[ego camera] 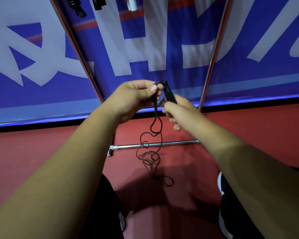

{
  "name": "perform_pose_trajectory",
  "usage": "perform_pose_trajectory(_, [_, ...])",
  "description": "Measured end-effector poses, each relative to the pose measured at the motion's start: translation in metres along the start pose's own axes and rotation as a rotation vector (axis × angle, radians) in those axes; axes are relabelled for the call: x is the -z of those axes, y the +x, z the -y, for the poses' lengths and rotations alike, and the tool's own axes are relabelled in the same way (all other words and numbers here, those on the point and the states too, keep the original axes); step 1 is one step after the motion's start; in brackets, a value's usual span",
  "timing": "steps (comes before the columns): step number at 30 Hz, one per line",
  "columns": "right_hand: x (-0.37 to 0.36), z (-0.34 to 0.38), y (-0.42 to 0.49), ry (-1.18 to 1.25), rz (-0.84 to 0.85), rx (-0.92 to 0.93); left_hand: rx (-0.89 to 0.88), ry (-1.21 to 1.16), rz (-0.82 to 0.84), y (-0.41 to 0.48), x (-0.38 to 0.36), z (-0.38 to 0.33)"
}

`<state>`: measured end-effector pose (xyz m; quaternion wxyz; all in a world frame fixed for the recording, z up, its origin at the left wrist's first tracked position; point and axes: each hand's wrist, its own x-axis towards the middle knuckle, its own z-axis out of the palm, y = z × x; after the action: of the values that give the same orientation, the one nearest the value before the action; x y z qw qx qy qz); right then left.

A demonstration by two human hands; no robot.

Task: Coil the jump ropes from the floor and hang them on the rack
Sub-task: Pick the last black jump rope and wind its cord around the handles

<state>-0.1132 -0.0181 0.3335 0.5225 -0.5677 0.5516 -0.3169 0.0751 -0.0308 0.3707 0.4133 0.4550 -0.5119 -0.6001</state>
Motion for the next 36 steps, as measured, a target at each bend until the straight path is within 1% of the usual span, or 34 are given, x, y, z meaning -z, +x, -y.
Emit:
perform_pose_trajectory(1, [0.0,0.0,-0.002,0.052,0.04,-0.007,0.01,-0.02,-0.014,0.0,-0.001,-0.001])
perform_pose_trajectory(3, [0.0,0.0,-0.003,0.01,0.051,0.012,0.024,-0.031,-0.032,0.0,-0.003,-0.001])
perform_pose_trajectory(6, [-0.005,-0.004,0.001,-0.169,-0.092,0.069,0.031,-0.045,-0.046,0.0,-0.005,-0.001])
perform_pose_trajectory(9, [-0.011,-0.007,0.003,-0.262,-0.214,0.078,0.051,-0.07,-0.076,0.001,-0.012,0.0])
perform_pose_trajectory(15, [-0.009,-0.006,0.004,-0.367,-0.223,0.087,0.06,-0.117,-0.113,0.005,-0.021,0.004])
perform_pose_trajectory(17, [-0.009,-0.005,0.004,-0.369,-0.203,0.1,0.061,-0.043,-0.118,0.004,-0.022,0.004])
perform_pose_trajectory(20, [-0.008,-0.001,0.004,-0.323,-0.164,0.072,0.022,0.061,-0.125,0.005,-0.02,0.005])
perform_pose_trajectory(22, [-0.007,0.0,0.005,-0.211,-0.192,0.043,0.043,0.022,-0.169,0.008,-0.018,0.006])
perform_pose_trajectory(24, [-0.006,0.001,0.008,-0.047,-0.208,0.033,0.129,-0.006,-0.18,0.012,-0.015,0.012])
perform_pose_trajectory(25, [-0.004,0.001,0.009,0.02,-0.207,0.034,0.173,0.041,-0.138,0.012,-0.015,0.019])
perform_pose_trajectory(26, [-0.002,0.002,0.01,0.06,-0.203,0.039,0.205,0.119,-0.062,0.012,-0.015,0.025])
perform_pose_trajectory(27, [-0.001,0.005,0.009,0.079,-0.197,0.046,0.219,0.2,0.051,0.011,-0.014,0.032])
perform_pose_trajectory(29, [0.003,0.01,0.007,0.096,-0.179,0.056,0.21,0.331,0.344,0.006,-0.014,0.043])
perform_pose_trajectory(30, [0.005,0.012,0.007,0.115,-0.168,0.053,0.203,0.401,0.448,0.002,-0.015,0.046])
perform_pose_trajectory(31, [0.006,0.013,0.006,0.14,-0.16,0.055,0.202,0.458,0.505,0.0,-0.016,0.047])
perform_pose_trajectory(33, [0.009,0.014,0.007,0.186,-0.16,0.084,0.214,0.507,0.525,-0.004,-0.018,0.047])
perform_pose_trajectory(36, [0.011,0.013,0.009,0.286,-0.18,0.087,0.143,0.672,0.448,-0.004,-0.02,0.046])
